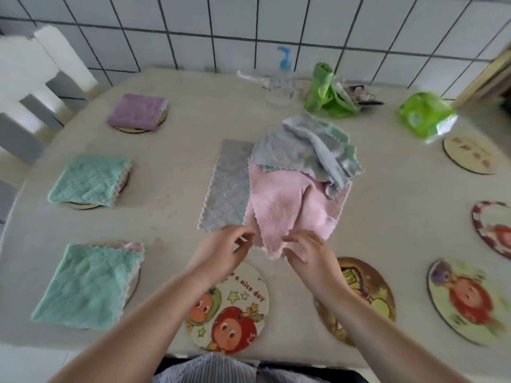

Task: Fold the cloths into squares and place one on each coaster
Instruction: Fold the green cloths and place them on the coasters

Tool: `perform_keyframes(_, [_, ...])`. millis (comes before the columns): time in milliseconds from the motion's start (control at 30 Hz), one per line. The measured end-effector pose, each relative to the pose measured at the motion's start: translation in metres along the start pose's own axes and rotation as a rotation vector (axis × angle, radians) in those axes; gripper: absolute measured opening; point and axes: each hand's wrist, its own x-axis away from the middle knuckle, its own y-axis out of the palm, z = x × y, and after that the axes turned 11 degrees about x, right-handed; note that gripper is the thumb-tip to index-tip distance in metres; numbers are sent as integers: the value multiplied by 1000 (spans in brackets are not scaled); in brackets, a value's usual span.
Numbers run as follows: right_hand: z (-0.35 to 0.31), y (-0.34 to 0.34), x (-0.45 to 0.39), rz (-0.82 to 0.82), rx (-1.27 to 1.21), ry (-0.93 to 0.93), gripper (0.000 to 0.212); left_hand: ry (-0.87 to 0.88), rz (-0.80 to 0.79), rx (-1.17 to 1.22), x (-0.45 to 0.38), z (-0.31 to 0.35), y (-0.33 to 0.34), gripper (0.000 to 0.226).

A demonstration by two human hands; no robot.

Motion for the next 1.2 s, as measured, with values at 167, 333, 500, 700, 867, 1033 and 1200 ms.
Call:
perform_keyframes(167, [51,-13,-4,-168,143,-84,23,9,-29,-141,-12,20,43,23])
perform_keyframes(333, [56,-1,-17,-296,317,-227,36,-44,-39,-388,-7,16,60,45])
perform_keyframes(500, [59,15,-28,-199,386,-263,27,-45,104,-387,-10,13,65,25])
perform_keyframes(700, [64,-9,-37,-158,64,-123,14,-183,283,58,-26,28,49,17])
perform_keyframes(867, [60,-76,-51,98,-72,52,3,-211,461,500,-52,55,10,20])
perform_keyframes(1033, [53,-149,-78,360,-46,34,4,-96,645,673,-87,74,-38,23])
perform_keyframes(1200, [46,-213,-98,414,-3,11,26,13,678,687,-112,104,-78,18])
